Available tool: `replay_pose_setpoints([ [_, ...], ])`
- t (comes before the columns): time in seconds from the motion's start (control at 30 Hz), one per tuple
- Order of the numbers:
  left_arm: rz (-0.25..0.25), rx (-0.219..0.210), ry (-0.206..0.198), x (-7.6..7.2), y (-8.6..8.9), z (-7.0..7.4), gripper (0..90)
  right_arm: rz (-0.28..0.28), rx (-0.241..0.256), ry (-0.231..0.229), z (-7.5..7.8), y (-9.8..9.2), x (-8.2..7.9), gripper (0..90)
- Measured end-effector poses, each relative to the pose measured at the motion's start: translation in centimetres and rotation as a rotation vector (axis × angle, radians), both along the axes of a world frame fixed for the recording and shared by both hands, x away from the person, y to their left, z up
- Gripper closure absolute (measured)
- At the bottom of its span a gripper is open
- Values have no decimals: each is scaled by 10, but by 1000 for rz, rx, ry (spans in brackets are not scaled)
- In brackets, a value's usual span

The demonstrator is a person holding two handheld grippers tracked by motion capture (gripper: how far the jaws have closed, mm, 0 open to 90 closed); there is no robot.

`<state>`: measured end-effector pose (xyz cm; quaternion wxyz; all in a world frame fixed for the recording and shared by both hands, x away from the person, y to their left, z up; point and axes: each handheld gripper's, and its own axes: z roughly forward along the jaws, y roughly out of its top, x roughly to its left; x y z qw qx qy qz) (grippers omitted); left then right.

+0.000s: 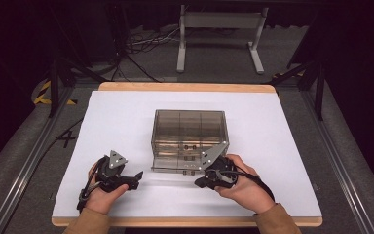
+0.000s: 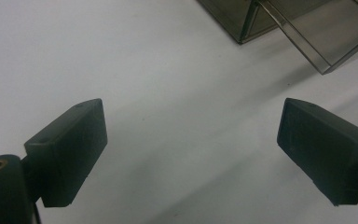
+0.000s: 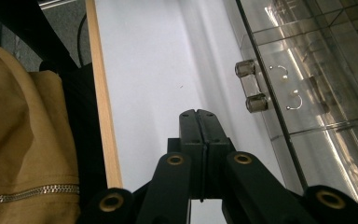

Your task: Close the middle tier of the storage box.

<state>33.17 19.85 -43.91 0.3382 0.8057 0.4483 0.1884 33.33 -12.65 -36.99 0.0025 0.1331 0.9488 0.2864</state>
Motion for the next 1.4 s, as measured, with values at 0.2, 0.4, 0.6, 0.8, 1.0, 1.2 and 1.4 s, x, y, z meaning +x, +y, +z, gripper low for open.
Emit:
replay_pose_setpoints([
  [0.2, -1, 2, 0, 0, 0, 0, 92, -4, -23, 4, -7, 1, 3, 900],
  [0.4, -1, 5, -1, -1, 1, 0, 91, -26, -62, 7, -13, 3, 4, 900],
  [0.6, 4, 5, -2, -2, 2, 0, 92, -36, -76, -8, -19, 4, 9, 900],
  [0.8, 7, 5, -2, -3, 2, 0, 92, -72, -96, -31, -21, 5, 12, 900],
  [1.0, 12, 5, -5, -5, 4, 0, 92, -104, -116, -55, -25, 3, 17, 900],
  [1.2, 14, 4, -4, -6, 4, -1, 92, -119, -109, -64, -26, 3, 20, 900],
  [1.4, 19, 4, -4, -7, 5, -1, 92, -129, -111, -79, -25, 5, 21, 900],
])
